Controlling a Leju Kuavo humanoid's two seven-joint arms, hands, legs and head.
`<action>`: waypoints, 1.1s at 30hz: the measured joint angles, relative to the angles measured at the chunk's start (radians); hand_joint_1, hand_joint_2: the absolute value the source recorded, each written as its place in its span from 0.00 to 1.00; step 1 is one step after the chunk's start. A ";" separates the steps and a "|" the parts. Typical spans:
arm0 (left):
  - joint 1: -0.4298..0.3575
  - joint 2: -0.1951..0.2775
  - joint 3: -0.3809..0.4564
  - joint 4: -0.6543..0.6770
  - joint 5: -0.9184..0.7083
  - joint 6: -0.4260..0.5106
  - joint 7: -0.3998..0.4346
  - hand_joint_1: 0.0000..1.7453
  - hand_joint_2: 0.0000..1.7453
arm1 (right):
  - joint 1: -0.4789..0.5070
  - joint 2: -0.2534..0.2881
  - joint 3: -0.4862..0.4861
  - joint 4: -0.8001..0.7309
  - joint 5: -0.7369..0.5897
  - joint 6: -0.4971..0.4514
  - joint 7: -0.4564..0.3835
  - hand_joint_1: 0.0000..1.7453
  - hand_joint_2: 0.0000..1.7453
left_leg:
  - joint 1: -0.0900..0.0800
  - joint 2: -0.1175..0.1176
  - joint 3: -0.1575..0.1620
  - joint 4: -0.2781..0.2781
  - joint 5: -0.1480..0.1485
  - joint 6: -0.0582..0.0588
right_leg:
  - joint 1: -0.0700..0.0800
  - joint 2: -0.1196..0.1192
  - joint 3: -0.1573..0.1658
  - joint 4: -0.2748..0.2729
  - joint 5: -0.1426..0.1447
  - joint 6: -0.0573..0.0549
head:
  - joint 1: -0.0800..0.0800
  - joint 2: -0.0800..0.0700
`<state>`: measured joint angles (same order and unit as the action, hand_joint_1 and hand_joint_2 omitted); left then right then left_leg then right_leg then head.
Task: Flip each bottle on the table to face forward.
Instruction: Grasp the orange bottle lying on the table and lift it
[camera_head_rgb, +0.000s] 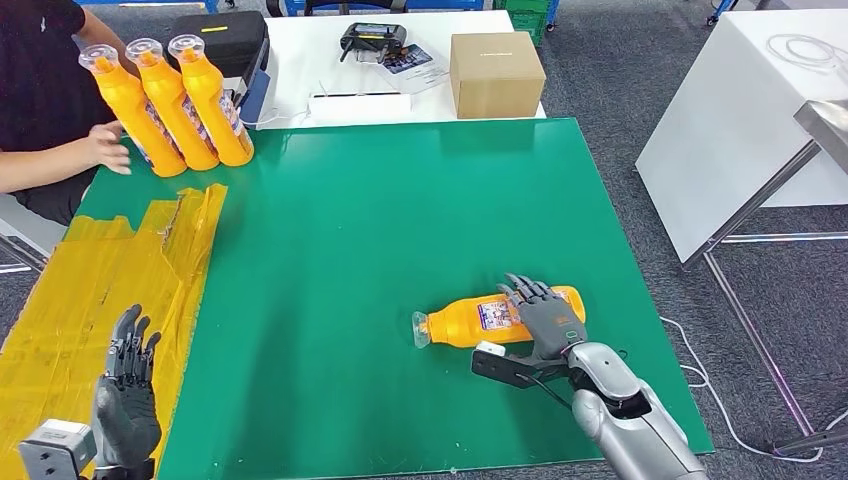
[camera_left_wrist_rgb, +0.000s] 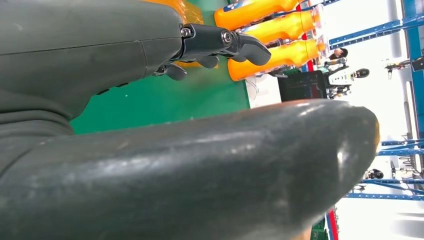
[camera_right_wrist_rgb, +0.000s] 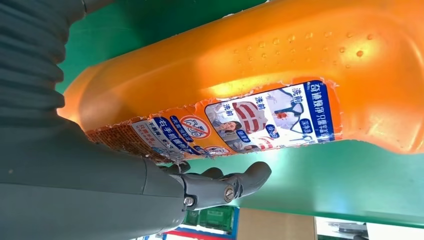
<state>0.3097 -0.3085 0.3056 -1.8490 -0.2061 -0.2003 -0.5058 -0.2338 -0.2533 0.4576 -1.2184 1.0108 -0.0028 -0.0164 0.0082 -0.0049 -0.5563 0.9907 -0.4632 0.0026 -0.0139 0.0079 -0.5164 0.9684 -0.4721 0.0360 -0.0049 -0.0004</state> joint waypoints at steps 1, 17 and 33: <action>0.000 0.000 0.000 0.000 0.000 0.000 0.000 0.00 0.00 | -0.002 0.000 0.001 0.002 0.000 0.000 0.000 0.00 1.00 | 0.000 0.000 0.000 0.000 0.000 0.000 | 0.000 0.000 0.000 0.000 0.000 0.000 | 0.000 0.000; 0.000 -0.001 0.003 0.000 0.010 -0.008 0.000 0.00 0.00 | -0.047 -0.025 0.011 0.045 -0.011 0.006 0.026 0.00 1.00 | 0.000 0.000 0.000 0.000 0.000 0.000 | 0.000 0.000 0.000 0.000 0.000 0.000 | 0.000 0.000; -0.022 0.005 -0.011 0.029 0.020 0.001 0.003 0.00 0.00 | -0.105 -0.038 0.004 0.156 -0.087 0.095 -0.003 1.00 1.00 | 0.000 0.000 0.006 0.000 0.000 0.001 | 0.000 0.000 0.004 -0.001 0.000 0.000 | 0.000 0.000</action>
<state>0.2874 -0.3036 0.2945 -1.8197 -0.1864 -0.1993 -0.5028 -0.3387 -0.2915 0.4621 -1.0628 0.9240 0.0920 -0.0195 0.0081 -0.0045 -0.5503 0.9909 -0.4631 0.0031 -0.0140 0.0082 -0.5120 0.9677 -0.4720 0.0361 -0.0049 -0.0004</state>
